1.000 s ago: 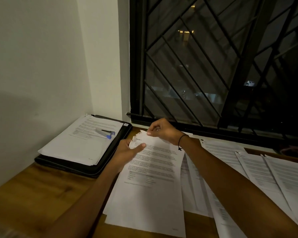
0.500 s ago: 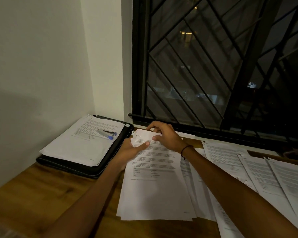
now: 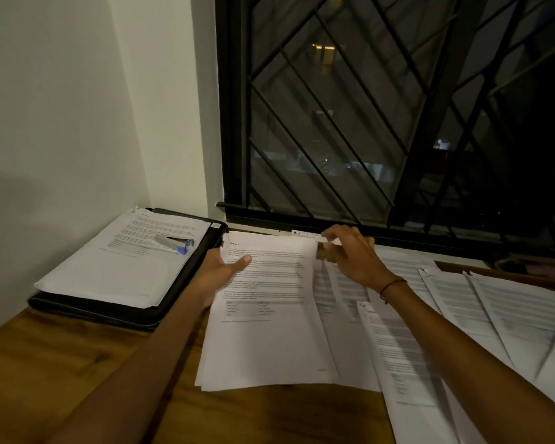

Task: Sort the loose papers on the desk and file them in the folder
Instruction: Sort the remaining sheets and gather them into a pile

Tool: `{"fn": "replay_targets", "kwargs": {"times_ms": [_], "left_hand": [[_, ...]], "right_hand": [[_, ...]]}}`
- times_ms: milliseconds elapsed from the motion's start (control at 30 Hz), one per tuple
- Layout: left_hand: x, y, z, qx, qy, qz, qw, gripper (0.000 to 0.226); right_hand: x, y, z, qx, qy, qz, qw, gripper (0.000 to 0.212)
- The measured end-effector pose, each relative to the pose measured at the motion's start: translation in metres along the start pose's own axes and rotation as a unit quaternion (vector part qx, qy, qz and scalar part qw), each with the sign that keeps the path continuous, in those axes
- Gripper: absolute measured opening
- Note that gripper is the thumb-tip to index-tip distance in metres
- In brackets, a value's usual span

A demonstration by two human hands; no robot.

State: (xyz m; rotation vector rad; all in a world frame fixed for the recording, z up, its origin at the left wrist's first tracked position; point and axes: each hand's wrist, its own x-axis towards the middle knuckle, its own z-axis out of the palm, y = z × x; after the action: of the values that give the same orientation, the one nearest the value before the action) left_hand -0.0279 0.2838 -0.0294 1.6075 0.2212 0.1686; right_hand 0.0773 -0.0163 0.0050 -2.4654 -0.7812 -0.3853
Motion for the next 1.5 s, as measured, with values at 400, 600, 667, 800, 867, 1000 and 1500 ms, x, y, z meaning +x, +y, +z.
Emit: {"fn": "replay_targets", "kwargs": {"times_ms": [400, 600, 667, 800, 867, 1000, 1500], "left_hand": [[-0.003, -0.012, 0.003, 0.005, -0.005, 0.008, 1.0, 0.026], [0.004, -0.012, 0.004, 0.005, -0.026, 0.005, 1.0, 0.033], [0.007, -0.011, 0.008, 0.002, -0.025, 0.004, 1.0, 0.034], [0.013, -0.012, 0.015, 0.002, -0.017, 0.001, 1.0, 0.035], [0.014, -0.012, 0.016, 0.012, -0.008, 0.002, 1.0, 0.032], [0.009, -0.013, 0.01, 0.002, -0.018, 0.002, 1.0, 0.032], [0.01, -0.016, -0.013, 0.034, 0.023, 0.015, 0.999, 0.026]], "right_hand": [[-0.073, 0.052, -0.002, -0.02, -0.141, 0.106, 0.984, 0.072], [-0.064, 0.053, -0.003, 0.011, -0.15, 0.118, 0.982, 0.079], [-0.062, 0.054, 0.0, 0.018, -0.154, 0.122, 0.98, 0.079], [-0.057, 0.051, 0.006, 0.018, -0.155, 0.123, 0.98, 0.083], [-0.054, 0.047, 0.008, 0.021, -0.161, 0.117, 0.98, 0.085], [-0.052, 0.039, 0.006, 0.043, -0.15, 0.121, 0.98, 0.087], [-0.02, 0.046, 0.004, 0.042, -0.209, 0.066, 0.975, 0.077]]}}
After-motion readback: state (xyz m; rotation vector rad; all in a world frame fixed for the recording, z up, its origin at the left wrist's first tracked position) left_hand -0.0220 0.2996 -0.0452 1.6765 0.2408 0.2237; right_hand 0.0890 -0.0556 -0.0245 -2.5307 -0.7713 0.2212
